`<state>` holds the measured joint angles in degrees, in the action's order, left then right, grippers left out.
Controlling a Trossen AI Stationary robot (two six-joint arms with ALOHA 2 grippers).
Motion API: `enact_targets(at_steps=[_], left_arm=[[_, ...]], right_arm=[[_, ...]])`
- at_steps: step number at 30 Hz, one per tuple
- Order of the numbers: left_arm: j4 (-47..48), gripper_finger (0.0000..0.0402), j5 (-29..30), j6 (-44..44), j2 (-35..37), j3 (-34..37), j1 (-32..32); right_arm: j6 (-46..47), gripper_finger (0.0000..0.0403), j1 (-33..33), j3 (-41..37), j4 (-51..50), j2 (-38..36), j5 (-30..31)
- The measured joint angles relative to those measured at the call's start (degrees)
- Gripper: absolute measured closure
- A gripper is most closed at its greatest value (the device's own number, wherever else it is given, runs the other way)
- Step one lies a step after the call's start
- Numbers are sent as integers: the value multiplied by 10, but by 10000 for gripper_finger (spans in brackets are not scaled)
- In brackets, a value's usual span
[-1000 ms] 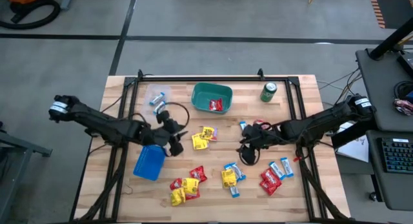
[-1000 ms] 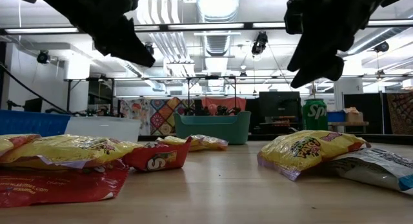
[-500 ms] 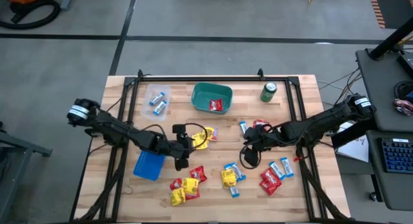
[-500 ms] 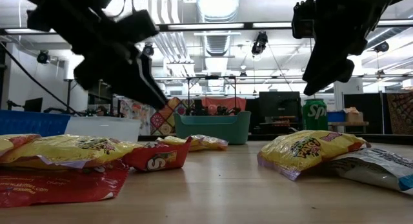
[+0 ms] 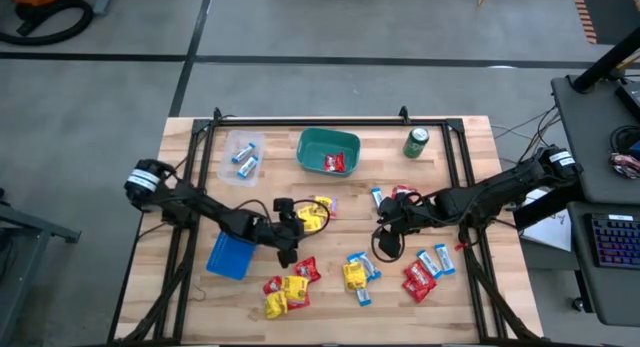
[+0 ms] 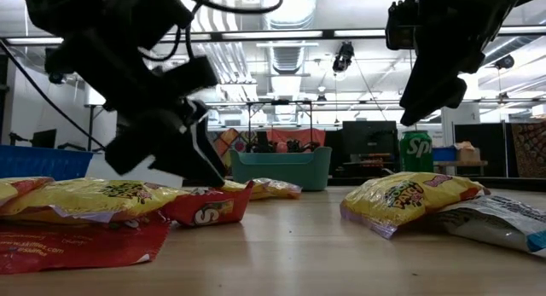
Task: Sort candy
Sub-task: Put the yellow candy into the blue basket
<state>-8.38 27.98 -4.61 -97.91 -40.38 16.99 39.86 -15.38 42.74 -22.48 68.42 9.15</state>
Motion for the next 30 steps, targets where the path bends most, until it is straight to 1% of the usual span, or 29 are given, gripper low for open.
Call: enact_targets(at_steps=[6, 10, 14, 20, 22, 25, 30], left_arm=[[-2, 223, 36, -9, -14, 0, -4], [-2, 246, 36, -13, -17, 0, -9], [-2, 291, 33, -24, -20, 0, -15], [-2, 382, 22, -24, -20, 0, -16], [-2, 396, 11, -24, -20, 0, -16], [-2, 397, -8, -24, -19, 0, -17], [-4, 401, -78, -25, -10, 0, -16]], right_arm=[[0, 186, 0, 0, 0, 0, 0], [0, 186, 0, 0, 0, 0, 0], [0, 186, 0, 0, 0, 0, 0], [0, 186, 0, 0, 0, 0, 1], [-1, 186, 0, 0, 1, 0, 4], [-5, 186, 0, -2, 0, 0, 13], [-9, 186, 0, -6, 2, 0, 15]])
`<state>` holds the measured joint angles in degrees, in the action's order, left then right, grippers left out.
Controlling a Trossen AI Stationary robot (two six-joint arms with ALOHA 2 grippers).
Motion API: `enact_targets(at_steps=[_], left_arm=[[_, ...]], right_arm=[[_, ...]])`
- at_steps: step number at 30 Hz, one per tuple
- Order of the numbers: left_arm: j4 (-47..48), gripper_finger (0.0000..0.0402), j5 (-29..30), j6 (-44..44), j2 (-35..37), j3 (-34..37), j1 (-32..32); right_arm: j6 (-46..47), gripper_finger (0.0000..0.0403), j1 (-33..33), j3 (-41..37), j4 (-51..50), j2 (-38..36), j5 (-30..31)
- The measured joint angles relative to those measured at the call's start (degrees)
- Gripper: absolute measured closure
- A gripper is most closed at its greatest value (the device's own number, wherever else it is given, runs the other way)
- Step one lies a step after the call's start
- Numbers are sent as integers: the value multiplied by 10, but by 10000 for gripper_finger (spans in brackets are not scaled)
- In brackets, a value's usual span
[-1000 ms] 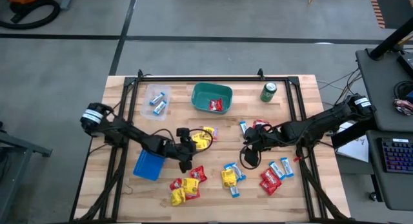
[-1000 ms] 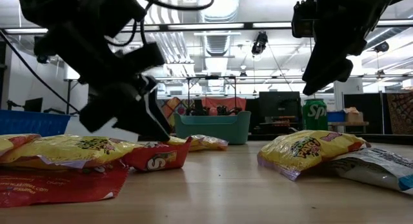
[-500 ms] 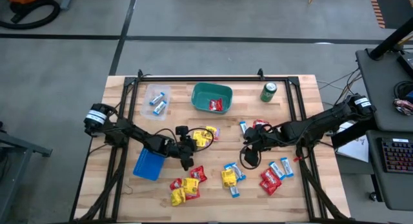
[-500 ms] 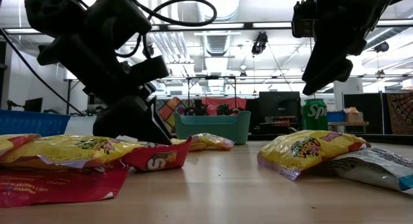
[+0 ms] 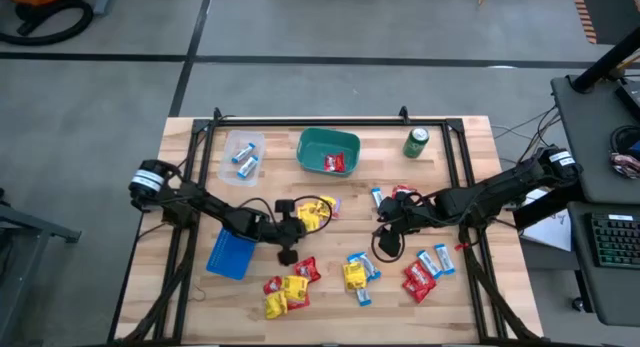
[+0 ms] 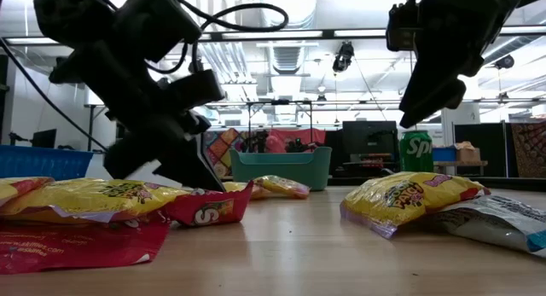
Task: Sort candy
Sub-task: Put the yellow candy into the blue basket
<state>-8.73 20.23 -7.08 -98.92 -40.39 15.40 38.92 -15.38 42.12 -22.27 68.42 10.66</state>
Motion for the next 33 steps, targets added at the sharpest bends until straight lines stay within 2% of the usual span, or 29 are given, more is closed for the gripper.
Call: enact_targets(at_steps=[5, 10, 13, 15, 17, 21, 25, 30, 33], left_arm=[[-8, 401, -62, 6, 11, -1, 0], [-11, 401, -51, 10, 31, -1, -1], [-12, 401, -7, -4, 46, -1, -4], [-5, 401, 46, -56, 59, -1, -13], [15, 402, 65, -138, 78, -1, -29], [65, 399, 18, -299, 107, -1, -61], [67, 377, -43, -369, 107, -1, -65], [74, 322, -72, -447, 97, -1, -65], [94, 280, -70, -482, 96, -1, -65]], right_arm=[[-5, 186, 0, -2, 2, 0, 0], [-13, 186, 0, -2, 3, 0, 0], [-14, 186, 0, -2, 3, 0, 1], [-14, 186, 0, -2, 3, 0, 2], [-15, 186, 0, -2, 3, 0, 9], [-14, 186, 0, -2, 3, 0, 14], [-15, 186, 0, -2, 3, 0, 14], [-15, 186, 0, -3, 3, 0, 14], [-16, 186, 0, -3, 3, 0, 15]])
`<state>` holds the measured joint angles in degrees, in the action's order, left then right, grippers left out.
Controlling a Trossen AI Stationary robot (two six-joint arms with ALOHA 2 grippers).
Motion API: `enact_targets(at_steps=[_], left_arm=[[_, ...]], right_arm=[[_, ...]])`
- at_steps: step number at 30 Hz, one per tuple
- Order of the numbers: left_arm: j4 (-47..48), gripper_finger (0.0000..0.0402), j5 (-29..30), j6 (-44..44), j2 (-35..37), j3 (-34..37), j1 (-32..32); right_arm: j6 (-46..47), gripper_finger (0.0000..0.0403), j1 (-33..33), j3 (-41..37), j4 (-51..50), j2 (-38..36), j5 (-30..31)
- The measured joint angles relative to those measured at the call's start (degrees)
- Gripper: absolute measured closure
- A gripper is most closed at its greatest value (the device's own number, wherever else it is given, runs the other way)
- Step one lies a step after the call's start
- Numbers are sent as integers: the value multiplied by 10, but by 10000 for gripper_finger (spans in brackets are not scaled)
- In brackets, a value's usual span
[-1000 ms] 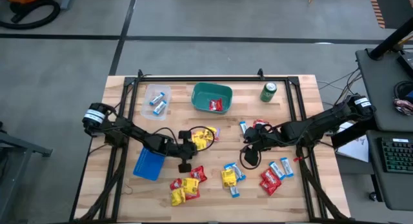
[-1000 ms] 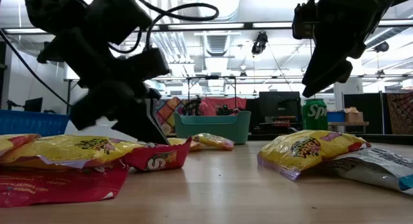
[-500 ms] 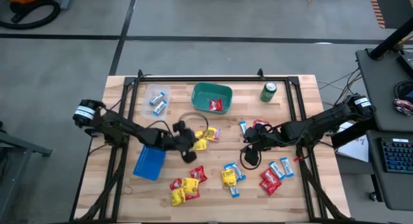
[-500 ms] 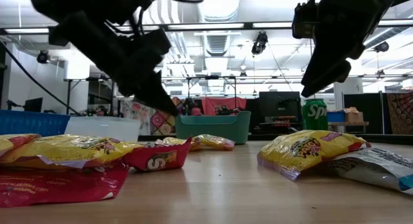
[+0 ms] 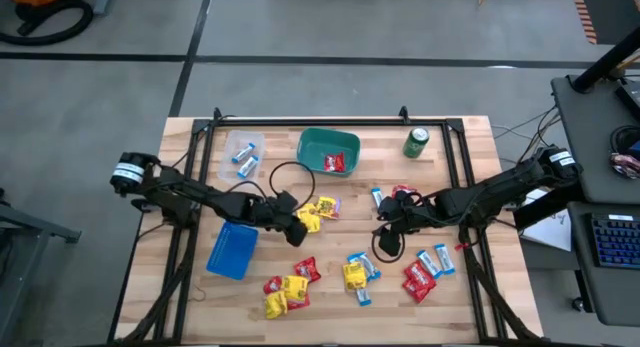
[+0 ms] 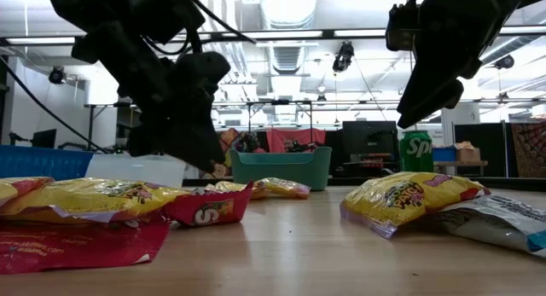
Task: Sort candy
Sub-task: Put the yellow candy into the blue basket
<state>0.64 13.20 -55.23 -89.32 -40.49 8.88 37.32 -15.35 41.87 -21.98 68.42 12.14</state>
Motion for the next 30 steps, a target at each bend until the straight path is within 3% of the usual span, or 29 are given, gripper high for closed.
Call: enact_targets(at_steps=[5, 10, 30], left_arm=[[9, 214, 23, -23, 0, 0, 0], [10, 179, 45, -23, -3, 0, 0], [-16, 177, 43, -27, -64, -12, 0]], right_arm=[[0, 186, 0, 0, 0, 0, 0], [0, 186, 0, 0, 0, 0, 0], [-4, 186, 0, 0, 0, 0, 0]])
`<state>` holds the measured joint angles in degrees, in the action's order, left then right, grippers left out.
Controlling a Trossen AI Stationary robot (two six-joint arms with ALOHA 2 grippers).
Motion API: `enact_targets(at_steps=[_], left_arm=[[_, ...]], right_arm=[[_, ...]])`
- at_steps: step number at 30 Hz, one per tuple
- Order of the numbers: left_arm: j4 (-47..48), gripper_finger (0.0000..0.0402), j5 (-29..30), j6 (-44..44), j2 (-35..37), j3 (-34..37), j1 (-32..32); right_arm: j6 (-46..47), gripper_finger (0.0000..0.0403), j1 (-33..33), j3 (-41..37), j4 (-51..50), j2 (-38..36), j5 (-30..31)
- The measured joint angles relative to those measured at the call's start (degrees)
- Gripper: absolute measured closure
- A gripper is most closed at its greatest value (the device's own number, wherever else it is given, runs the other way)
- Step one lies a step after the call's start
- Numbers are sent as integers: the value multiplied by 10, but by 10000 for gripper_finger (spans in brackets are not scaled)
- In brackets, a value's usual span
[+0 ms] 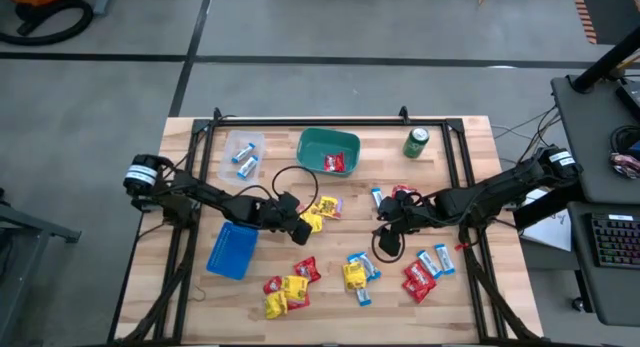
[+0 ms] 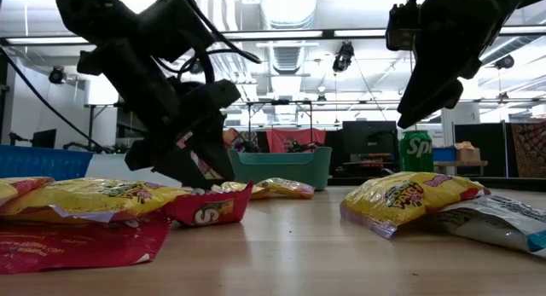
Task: Sort candy
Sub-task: Put the yellow candy into the blue basket
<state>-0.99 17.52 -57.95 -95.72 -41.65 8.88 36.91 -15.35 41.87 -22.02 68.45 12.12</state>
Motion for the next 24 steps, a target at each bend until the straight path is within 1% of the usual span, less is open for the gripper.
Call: enact_targets(at_steps=[8, 12, 16, 24], left_arm=[[-12, 188, 14, -3, -21, -1, 1], [-12, 204, 21, 3, -21, -1, 1], [-10, 238, 25, 9, -21, -1, 0], [-14, 332, 25, 26, -21, 0, 0]], right_arm=[[0, 186, 0, 0, 0, 0, 0], [0, 186, 0, 0, 0, 0, 0], [0, 186, 0, 0, 0, 0, 0], [0, 186, 0, 0, 0, 0, 0]])
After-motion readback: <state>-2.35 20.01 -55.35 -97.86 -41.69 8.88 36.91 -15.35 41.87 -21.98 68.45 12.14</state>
